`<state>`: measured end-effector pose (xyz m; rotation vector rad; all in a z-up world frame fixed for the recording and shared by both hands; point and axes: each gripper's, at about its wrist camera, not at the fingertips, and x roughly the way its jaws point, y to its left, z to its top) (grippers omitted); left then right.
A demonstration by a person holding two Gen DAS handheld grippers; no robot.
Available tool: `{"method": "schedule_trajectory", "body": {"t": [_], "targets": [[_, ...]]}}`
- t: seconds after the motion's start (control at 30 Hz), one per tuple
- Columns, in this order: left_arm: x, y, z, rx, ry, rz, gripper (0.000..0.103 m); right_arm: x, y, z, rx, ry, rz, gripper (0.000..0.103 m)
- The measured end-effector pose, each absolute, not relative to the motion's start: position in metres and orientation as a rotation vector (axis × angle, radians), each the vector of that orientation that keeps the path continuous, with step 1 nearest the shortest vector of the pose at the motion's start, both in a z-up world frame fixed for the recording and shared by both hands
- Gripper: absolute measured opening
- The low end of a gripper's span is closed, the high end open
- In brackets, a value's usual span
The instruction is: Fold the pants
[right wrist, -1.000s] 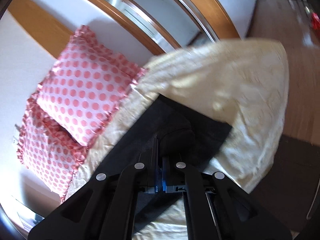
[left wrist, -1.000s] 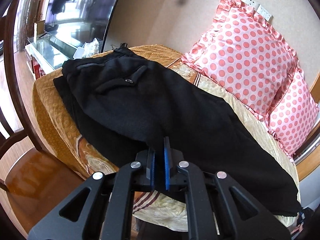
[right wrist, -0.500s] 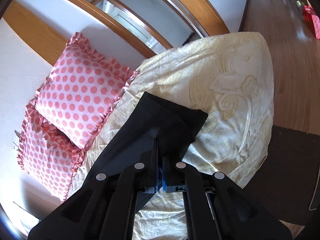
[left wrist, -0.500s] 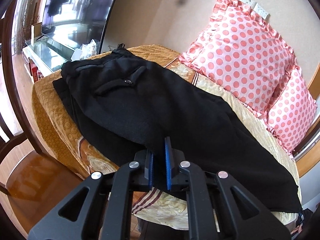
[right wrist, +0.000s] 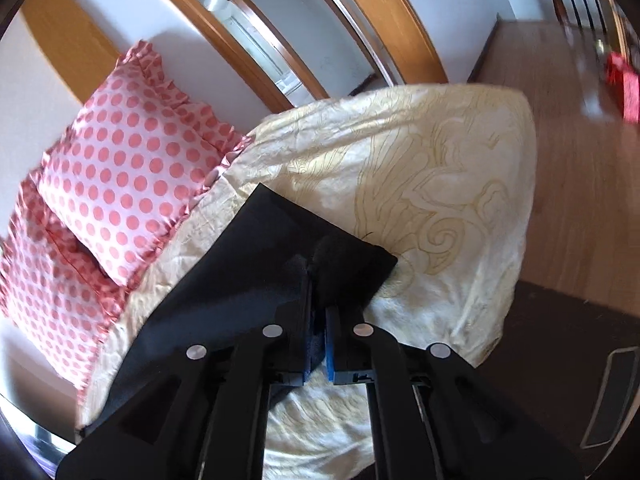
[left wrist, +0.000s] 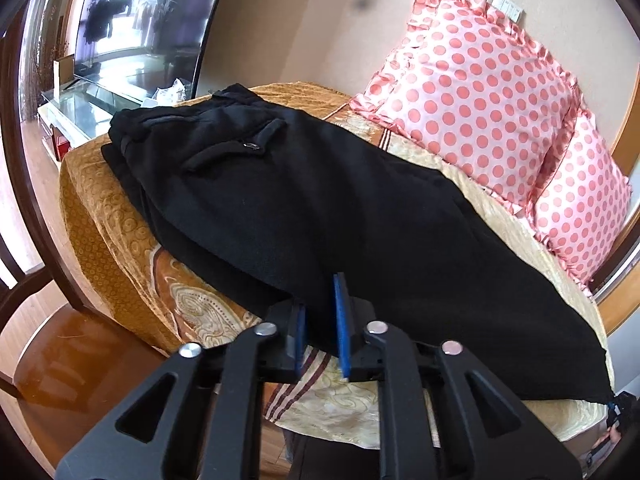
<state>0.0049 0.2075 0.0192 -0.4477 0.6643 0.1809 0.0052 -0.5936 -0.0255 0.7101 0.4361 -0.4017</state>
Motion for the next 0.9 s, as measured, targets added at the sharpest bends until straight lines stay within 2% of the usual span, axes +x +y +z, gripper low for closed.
{"method": "schedule_trajectory", "body": {"t": [0.03,0.07,0.1,0.13,0.17,0.3,0.4,0.53,0.67,0.77,0.8,0.9], "targets": [[0.001,0.209,0.021,-0.448,0.649,0.186,0.024,0.001,-0.591,-0.022,0.683,0.433,-0.427,0.025],[-0.004,0.211,0.024,-0.443,0.631,0.203,0.033,-0.002,-0.59,-0.018,0.664,0.425,-0.444,0.03],[-0.007,0.212,0.026,-0.438,0.614,0.224,0.046,-0.008,-0.586,-0.012,0.625,0.409,-0.488,0.045],[-0.016,0.216,0.032,-0.428,0.574,0.284,0.053,-0.012,-0.583,-0.007,0.597,0.391,-0.516,0.058],[-0.021,0.218,0.036,-0.423,0.546,0.318,0.061,-0.016,-0.577,-0.001,0.557,0.366,-0.537,0.058],[-0.03,0.224,0.06,-0.378,0.413,0.409,0.068,-0.012,-0.537,0.021,0.377,0.303,-0.474,0.058],[-0.006,0.212,0.07,-0.317,0.416,0.323,0.077,0.019,-0.492,0.022,0.255,0.357,-0.245,0.058],[0.029,0.191,0.059,-0.218,0.494,0.284,0.08,0.058,-0.443,0.003,0.11,0.449,-0.109,0.058],[0.043,0.186,0.032,-0.178,0.602,0.3,0.08,0.072,-0.451,-0.026,0.149,0.551,-0.102,0.058],[0.042,0.193,0.016,-0.213,0.627,0.304,0.08,0.059,-0.448,-0.03,0.088,0.527,-0.113,0.063],[0.041,0.192,0.015,-0.197,0.612,0.306,0.084,0.057,-0.446,-0.03,0.073,0.53,-0.115,0.063],[0.046,0.179,0.006,-0.096,0.614,0.301,0.097,0.035,-0.471,-0.021,0.121,0.474,-0.187,0.075]]}}
